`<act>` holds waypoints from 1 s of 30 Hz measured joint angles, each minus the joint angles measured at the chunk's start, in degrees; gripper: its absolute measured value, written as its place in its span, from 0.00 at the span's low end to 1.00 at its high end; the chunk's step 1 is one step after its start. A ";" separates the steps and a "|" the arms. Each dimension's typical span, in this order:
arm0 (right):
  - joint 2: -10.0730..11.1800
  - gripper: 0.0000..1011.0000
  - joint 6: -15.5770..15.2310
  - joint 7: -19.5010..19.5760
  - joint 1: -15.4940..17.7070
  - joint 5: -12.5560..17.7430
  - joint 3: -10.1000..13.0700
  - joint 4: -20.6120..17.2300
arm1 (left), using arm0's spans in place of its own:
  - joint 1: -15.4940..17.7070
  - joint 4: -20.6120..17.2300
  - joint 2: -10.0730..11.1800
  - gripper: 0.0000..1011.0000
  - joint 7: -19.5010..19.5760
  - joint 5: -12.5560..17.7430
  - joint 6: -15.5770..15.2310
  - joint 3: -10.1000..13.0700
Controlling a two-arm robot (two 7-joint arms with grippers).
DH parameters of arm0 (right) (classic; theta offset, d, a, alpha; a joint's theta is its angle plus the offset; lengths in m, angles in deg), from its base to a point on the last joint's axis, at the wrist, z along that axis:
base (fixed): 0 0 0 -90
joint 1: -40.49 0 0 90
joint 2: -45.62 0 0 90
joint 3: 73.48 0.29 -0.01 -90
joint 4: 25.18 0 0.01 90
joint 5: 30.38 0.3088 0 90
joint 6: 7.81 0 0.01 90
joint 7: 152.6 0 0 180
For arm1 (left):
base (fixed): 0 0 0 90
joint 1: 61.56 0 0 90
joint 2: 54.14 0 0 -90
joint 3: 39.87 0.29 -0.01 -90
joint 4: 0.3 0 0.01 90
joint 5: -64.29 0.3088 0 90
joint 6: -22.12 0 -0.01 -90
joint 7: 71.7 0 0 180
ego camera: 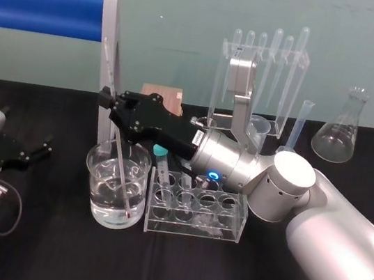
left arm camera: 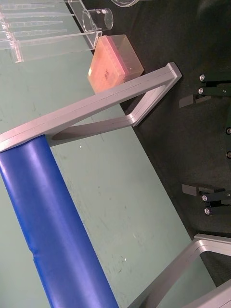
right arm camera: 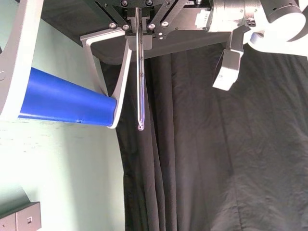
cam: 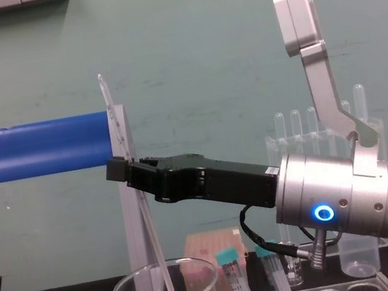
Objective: Hold the thermometer with one hand and immerse one end into the beaker, then reinsert it into the test tube rack.
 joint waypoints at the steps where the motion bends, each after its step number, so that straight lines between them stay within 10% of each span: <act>1: 0.01 0.06 0.00 0.00 0.01 0.00 0.00 -0.01 | 0.00 0.00 0.00 1.00 0.00 0.00 0.00 0.00; 22: 0.42 0.06 -0.64 0.07 -0.13 0.01 0.14 -1.62 | 0.00 0.00 0.00 1.00 0.00 0.00 0.00 0.00; 30: 1.98 0.06 -5.71 0.30 -3.01 4.40 2.36 -9.84 | 0.00 0.00 0.00 1.00 0.00 0.00 0.00 0.00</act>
